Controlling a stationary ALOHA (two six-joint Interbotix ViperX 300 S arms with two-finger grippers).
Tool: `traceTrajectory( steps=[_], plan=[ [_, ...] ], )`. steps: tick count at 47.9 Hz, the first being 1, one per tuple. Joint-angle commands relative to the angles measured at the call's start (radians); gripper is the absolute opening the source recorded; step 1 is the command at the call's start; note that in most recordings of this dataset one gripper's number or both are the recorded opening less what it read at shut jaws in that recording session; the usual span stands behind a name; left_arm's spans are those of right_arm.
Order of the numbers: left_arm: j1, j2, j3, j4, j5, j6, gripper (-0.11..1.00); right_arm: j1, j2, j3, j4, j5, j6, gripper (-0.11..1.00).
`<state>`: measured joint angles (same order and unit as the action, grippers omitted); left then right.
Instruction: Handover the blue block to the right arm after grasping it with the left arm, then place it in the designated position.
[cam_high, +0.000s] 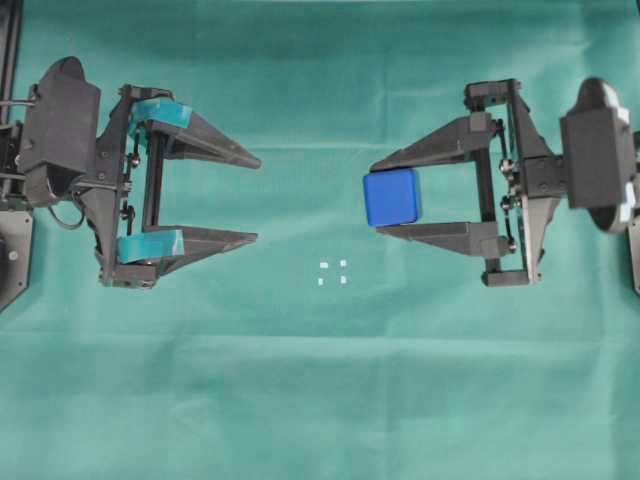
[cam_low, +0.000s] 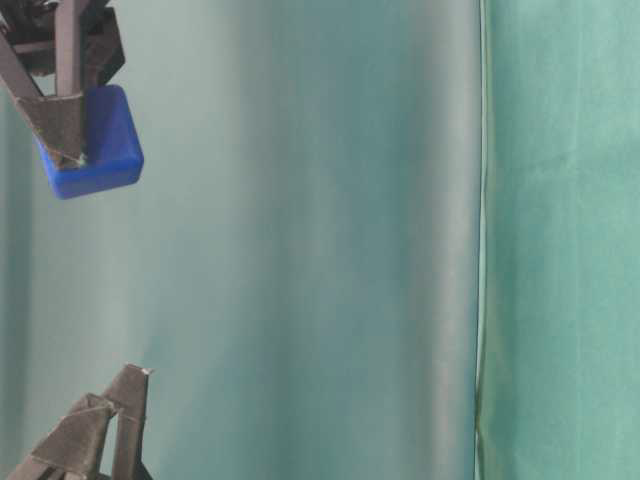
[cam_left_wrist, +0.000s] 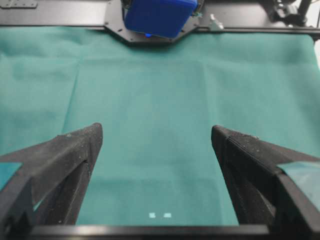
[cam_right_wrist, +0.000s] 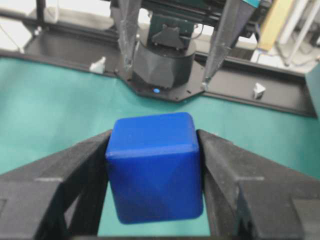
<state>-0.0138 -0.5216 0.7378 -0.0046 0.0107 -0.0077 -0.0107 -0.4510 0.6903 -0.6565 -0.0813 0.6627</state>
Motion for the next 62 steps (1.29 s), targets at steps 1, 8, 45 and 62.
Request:
traceTrajectory(
  steps=[1,8,45,62],
  plan=[
    [0.003,-0.006,-0.023,0.003,-0.005,0.002,0.99,0.002,-0.015,-0.029,0.003,0.006,0.021,0.53],
    [0.003,-0.006,-0.023,0.003,-0.005,0.002,0.99,0.002,-0.015,-0.029,0.003,0.015,0.029,0.53],
    [0.003,-0.005,-0.025,0.003,-0.005,0.000,0.99,0.002,-0.014,-0.031,0.005,0.034,0.029,0.53],
    [0.003,-0.005,-0.026,0.003,-0.005,-0.002,0.99,0.000,-0.015,-0.031,0.005,0.041,0.029,0.53]
  ],
)
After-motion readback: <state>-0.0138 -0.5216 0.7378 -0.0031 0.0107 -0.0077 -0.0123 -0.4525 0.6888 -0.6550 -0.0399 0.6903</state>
